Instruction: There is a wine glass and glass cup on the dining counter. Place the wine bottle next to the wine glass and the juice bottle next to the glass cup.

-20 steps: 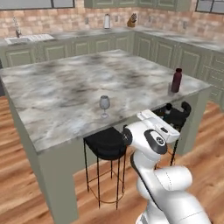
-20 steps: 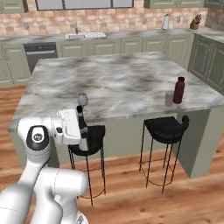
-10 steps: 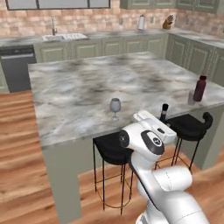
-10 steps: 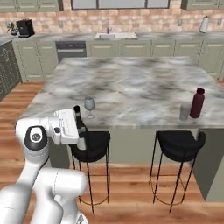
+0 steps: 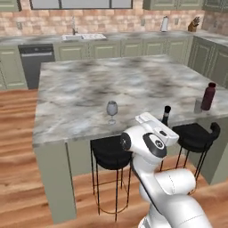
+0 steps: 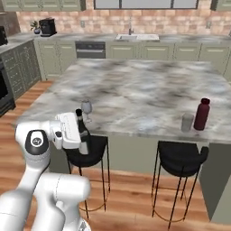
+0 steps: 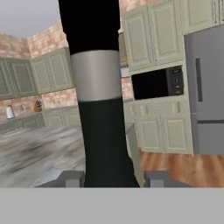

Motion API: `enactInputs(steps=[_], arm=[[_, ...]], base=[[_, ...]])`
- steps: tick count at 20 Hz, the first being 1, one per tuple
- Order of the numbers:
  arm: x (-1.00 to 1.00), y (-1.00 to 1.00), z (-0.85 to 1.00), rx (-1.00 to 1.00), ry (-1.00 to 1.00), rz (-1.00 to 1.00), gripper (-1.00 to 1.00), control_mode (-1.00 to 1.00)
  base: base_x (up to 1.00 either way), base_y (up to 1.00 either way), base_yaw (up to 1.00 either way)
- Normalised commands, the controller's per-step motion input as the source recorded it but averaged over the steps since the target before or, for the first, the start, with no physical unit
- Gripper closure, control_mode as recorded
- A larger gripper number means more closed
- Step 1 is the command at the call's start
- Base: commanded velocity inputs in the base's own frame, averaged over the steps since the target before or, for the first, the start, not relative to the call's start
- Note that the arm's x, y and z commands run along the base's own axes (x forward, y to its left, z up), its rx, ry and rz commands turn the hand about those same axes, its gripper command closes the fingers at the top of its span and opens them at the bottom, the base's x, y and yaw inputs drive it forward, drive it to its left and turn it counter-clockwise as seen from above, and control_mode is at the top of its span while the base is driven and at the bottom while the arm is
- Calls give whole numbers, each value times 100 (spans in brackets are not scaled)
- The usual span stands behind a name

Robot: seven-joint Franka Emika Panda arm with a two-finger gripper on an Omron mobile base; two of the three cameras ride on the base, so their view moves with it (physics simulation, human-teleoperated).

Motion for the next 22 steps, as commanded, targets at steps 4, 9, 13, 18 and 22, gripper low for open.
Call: enactInputs(steps=[4,9,13,18,22], arm=[[0,0,0,0,0,0,100,100],[0,0,0,0,0,0,100,100],[0,0,0,0,0,0,100,100],[0,0,0,0,0,0,100,100],[0,0,0,0,0,0,100,100]], base=[[0,-66,20],[2,-65,17],[44,-37,23],[50,-17,21],[52,-22,20]])
